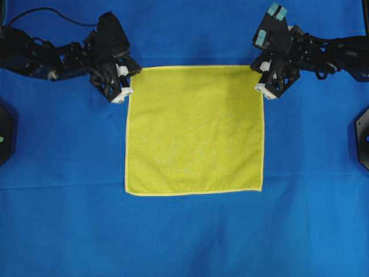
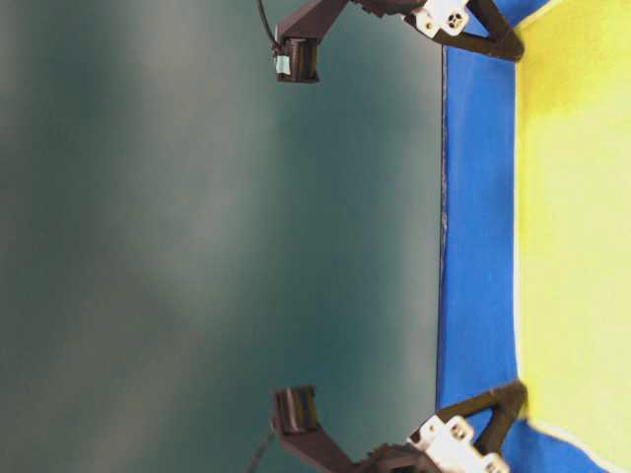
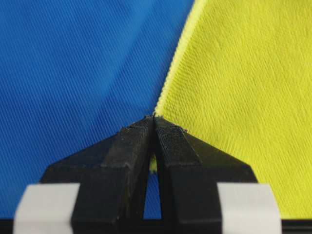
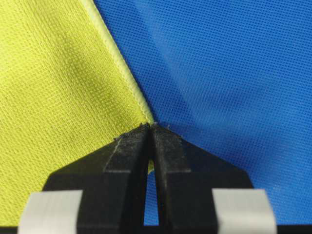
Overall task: Fold the yellow towel.
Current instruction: 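Move both grippers to the towel's top corners and pinch them, then lift the top edge and fold it down toward the bottom edge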
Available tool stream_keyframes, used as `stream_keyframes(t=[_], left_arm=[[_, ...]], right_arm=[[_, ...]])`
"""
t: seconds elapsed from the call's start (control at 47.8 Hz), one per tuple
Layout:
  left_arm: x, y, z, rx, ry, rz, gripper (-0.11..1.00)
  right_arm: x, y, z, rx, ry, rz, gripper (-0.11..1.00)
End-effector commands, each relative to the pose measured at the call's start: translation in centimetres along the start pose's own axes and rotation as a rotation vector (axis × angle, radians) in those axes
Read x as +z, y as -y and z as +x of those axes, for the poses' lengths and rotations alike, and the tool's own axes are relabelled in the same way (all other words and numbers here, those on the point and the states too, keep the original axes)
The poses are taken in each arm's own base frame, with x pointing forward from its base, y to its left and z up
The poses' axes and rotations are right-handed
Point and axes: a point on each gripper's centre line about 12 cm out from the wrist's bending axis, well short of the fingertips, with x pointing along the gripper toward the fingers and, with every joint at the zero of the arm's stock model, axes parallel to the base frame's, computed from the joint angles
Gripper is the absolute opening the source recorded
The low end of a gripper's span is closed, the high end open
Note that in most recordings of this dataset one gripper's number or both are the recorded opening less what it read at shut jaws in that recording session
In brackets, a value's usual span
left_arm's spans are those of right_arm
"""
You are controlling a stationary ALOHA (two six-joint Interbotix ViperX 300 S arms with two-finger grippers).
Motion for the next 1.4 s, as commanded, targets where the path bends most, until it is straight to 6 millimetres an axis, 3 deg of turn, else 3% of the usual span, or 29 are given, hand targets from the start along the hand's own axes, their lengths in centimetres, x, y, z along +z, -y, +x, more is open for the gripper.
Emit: stream_keyframes(t=[0.0, 0.23, 0.46, 0.607, 0.795, 1.151, 1.381], left_arm=[[2.5, -0.3, -1.4, 0.006, 0.06, 0.004, 0.01], [3.9, -0.4, -2.8, 0.011, 0.102, 0.062, 0.01], [3.9, 0.0, -2.8, 0.002, 0.098, 0.064, 0.01], [3.8, 1.3, -3.2, -0.03, 0.097, 0.079, 0.01], [3.6, 4.8, -4.3, -0.113, 0.075, 0.143, 0.01], [1.3, 14.0, -6.8, -0.341, 0.006, 0.273, 0.01], [-0.3, 17.7, -8.2, -0.433, -0.037, 0.248, 0.01]], right_arm=[[1.8, 0.1, -1.4, -0.003, 0.066, 0.003, 0.02], [2.5, 0.1, -3.4, -0.006, 0.104, 0.006, 0.02], [2.3, -0.2, -3.6, 0.001, 0.104, 0.014, 0.02], [2.2, -1.2, -3.8, 0.024, 0.097, -0.001, 0.02], [1.7, -3.8, -4.8, 0.083, 0.069, -0.015, 0.02], [-1.1, -10.6, -7.7, 0.251, -0.002, -0.045, 0.02], [-3.1, -14.9, -8.9, 0.351, -0.059, -0.075, 0.02]])
